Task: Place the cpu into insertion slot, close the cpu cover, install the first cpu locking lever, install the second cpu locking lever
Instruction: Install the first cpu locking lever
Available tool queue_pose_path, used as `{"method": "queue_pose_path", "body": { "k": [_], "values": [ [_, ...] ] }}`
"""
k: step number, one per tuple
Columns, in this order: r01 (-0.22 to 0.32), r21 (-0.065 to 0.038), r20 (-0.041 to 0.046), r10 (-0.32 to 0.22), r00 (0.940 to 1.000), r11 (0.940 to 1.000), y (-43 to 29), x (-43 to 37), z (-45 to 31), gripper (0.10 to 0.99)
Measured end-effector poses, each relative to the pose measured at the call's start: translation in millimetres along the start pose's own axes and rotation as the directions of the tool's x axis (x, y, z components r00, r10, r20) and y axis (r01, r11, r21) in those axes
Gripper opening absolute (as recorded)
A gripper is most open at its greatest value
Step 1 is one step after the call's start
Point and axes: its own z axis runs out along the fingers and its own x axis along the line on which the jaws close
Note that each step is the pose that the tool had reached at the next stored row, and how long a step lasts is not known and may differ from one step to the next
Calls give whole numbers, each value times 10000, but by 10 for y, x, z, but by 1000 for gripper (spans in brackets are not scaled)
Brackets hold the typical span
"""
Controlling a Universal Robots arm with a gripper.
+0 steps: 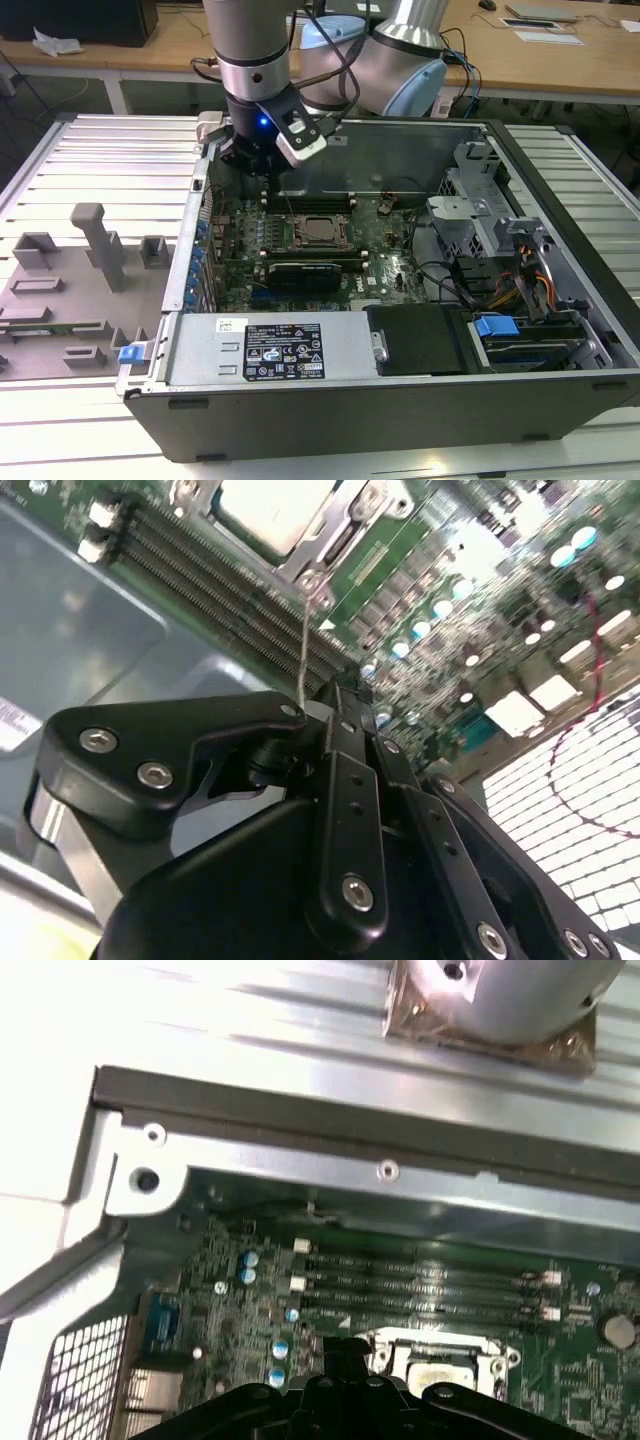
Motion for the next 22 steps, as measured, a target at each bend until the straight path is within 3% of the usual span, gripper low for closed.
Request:
{"method": "queue_pose_path", "body": {
  "k": [2, 4, 12, 14, 17, 22],
  "values": [
    [-9, -123, 24, 10, 10000, 9999, -1, 1, 7, 106],
    [-9, -122, 23, 10, 10000, 9999, -4, -11, 12, 106],
    [-10, -122, 23, 10, 10000, 9999, -43, -266, 61, 106],
    [-9, -121, 22, 9, 10000, 9999, -59, -376, 81, 106],
    [-9, -122, 22, 10, 10000, 9999, -74, -480, 98, 106],
    [-11, -122, 23, 11, 10000, 9999, -77, -505, 101, 106]
  ]
}}
